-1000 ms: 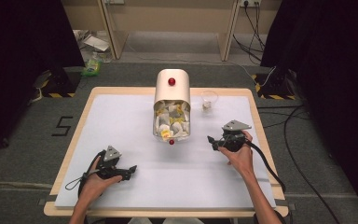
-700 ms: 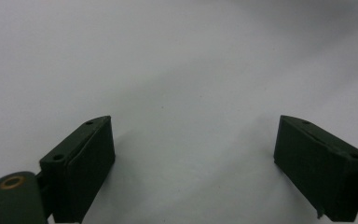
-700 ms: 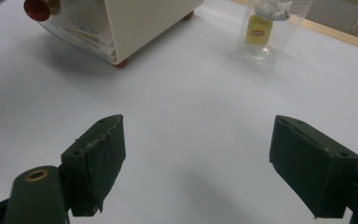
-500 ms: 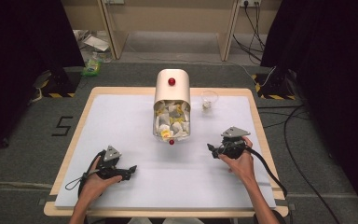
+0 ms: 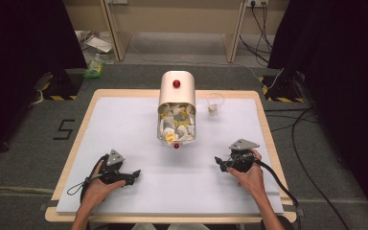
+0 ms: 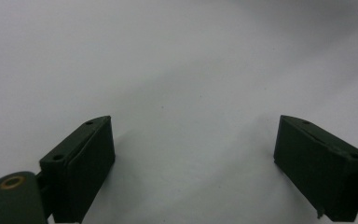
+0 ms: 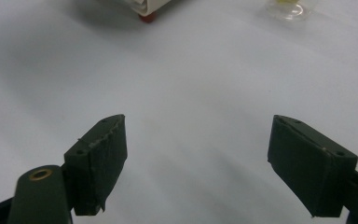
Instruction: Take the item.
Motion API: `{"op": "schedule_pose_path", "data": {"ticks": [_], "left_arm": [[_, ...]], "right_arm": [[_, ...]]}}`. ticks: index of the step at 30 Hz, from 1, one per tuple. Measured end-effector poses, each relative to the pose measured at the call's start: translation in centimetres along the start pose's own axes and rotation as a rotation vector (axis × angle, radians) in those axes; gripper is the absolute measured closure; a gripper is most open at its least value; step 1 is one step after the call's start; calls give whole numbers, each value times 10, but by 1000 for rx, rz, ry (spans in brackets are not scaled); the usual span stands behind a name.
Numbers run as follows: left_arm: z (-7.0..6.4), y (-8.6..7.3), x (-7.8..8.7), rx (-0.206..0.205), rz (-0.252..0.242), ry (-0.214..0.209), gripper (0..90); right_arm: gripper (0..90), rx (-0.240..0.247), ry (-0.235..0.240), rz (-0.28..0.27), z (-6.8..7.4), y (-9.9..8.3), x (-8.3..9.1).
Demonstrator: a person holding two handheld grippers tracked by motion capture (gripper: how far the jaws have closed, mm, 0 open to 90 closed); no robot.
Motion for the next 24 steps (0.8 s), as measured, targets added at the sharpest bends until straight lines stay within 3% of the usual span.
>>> {"op": "schedule_pose_path", "data": {"ticks": [24], "left_arm": [[0, 0, 0, 2, -1, 0, 114]], "right_arm": [[198, 38, 27, 68, 19, -30, 18]]}}
Point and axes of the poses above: each handheld gripper's, and its own axes: x roughly backward along the jaws, y roughly out of its top, z roughly to its left, the point moved 7 cm from there along -x, roughly forward along the jaws, and after that the axes turned 11 degrees about -x, right-handed, at the moved point
